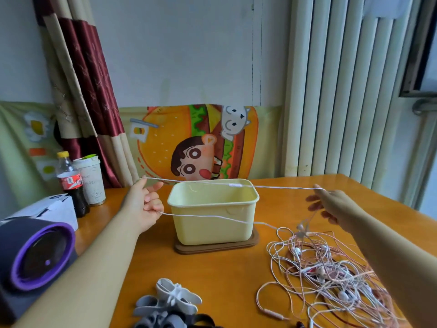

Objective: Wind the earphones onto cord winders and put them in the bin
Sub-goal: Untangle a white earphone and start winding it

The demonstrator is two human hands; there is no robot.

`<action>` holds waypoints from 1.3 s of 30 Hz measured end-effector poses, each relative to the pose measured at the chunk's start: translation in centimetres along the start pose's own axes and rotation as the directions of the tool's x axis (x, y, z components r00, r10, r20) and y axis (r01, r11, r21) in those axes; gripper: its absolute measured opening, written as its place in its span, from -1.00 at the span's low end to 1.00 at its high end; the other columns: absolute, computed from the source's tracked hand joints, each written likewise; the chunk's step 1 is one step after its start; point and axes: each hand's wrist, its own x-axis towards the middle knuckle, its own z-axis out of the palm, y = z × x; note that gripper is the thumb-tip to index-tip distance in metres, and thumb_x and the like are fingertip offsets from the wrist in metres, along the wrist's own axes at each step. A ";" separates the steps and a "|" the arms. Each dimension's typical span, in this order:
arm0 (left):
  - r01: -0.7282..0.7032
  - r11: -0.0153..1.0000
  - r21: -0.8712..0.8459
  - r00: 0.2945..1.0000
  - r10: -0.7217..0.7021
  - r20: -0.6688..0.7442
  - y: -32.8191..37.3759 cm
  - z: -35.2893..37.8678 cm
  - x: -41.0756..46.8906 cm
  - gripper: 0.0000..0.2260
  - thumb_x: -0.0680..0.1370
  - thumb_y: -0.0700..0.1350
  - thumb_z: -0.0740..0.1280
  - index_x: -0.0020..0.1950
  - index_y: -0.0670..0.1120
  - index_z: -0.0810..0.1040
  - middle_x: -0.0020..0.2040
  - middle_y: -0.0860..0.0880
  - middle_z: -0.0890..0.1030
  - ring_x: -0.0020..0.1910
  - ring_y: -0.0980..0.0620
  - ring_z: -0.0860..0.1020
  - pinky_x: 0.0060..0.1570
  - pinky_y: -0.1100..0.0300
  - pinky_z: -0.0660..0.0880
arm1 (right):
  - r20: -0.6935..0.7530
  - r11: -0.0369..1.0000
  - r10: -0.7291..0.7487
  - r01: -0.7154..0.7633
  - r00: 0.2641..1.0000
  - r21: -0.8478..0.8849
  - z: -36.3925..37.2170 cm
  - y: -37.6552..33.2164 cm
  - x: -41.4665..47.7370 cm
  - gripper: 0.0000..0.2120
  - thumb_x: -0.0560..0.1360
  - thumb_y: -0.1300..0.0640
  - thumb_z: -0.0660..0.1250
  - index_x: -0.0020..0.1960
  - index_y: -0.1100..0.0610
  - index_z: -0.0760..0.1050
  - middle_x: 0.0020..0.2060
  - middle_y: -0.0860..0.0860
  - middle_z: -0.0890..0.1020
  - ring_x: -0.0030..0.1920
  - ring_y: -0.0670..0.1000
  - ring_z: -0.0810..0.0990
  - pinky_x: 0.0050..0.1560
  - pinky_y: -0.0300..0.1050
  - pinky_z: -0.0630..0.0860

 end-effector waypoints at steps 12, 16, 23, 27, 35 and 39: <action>0.093 0.987 -0.131 0.993 -0.102 -0.060 -1.4 -1.2 0.8 -0.74 0.70 -0.10 0.03 -0.02 -0.16 0.45 -0.22 0.03 0.65 -0.64 0.15 0.11 -0.55 0.35 0.08 | -0.004 0.951 -0.254 0.249 0.967 -0.181 1.1 -1.1 -0.3 -0.45 0.66 -0.02 -0.03 -0.13 0.28 0.61 -0.45 0.10 0.52 -0.41 0.01 0.42 -0.37 -0.14 0.28; -0.027 0.997 -0.066 0.997 0.023 -0.074 -1.4 -0.7 0.7 -0.71 0.70 -0.05 0.04 0.09 -0.15 0.50 0.01 -0.02 0.65 -0.63 0.15 0.13 -0.58 0.37 0.12 | 0.042 0.948 -0.309 0.311 0.950 -0.063 2.2 -2.4 -1.1 -0.42 0.66 -0.06 -0.05 -0.14 0.24 0.62 -0.49 0.09 0.44 -0.36 0.07 0.48 -0.20 -0.06 0.46; -0.357 0.913 0.198 0.914 0.385 -0.126 -0.2 0.4 0.0 -0.64 0.67 0.11 0.05 0.17 -0.11 0.49 0.01 -0.02 0.63 -0.64 0.17 0.14 -0.63 0.38 0.09 | 0.252 0.927 -0.218 0.119 0.943 0.355 4.3 -5.4 -3.2 -0.44 0.64 -0.15 -0.01 -0.13 0.24 0.56 -0.55 -0.05 0.19 -0.52 -0.07 0.13 -0.45 -0.18 0.17; -0.517 0.770 0.375 0.793 0.595 -0.128 1.9 0.4 -1.1 -0.70 0.63 0.15 0.09 0.15 0.06 0.52 0.19 0.06 0.61 -0.38 -0.03 0.52 -0.35 0.17 0.48 | 0.328 0.941 -0.314 0.246 0.891 0.234 5.6 -6.8 -4.0 -0.38 0.63 -0.18 -0.05 -0.12 0.25 0.58 -0.53 -0.02 0.22 -0.51 -0.07 0.15 -0.47 -0.19 0.15; -0.550 0.343 0.761 0.701 0.686 0.197 2.1 0.1 -2.8 -0.77 0.61 -0.12 0.25 0.26 -0.02 0.54 0.17 0.05 0.60 0.10 0.00 0.53 -0.11 0.30 0.40 | 0.506 0.941 -0.187 0.006 0.842 0.338 9.6 -6.3 -5.0 -0.39 0.64 -0.14 -0.05 -0.13 0.28 0.58 -0.49 0.02 0.23 -0.44 -0.04 0.16 -0.36 -0.15 0.16; -0.422 0.212 0.882 0.886 0.303 0.351 0.0 0.5 -2.7 -0.68 0.59 -0.23 0.23 0.28 0.06 0.48 0.20 0.03 0.58 -0.05 0.04 0.56 -0.19 0.27 0.42 | 0.541 0.856 -0.150 -0.166 0.828 0.490 11.3 -6.7 -5.9 -0.47 0.66 -0.05 -0.05 -0.11 0.26 0.56 -0.46 0.02 0.24 -0.43 -0.03 0.20 -0.24 -0.11 0.37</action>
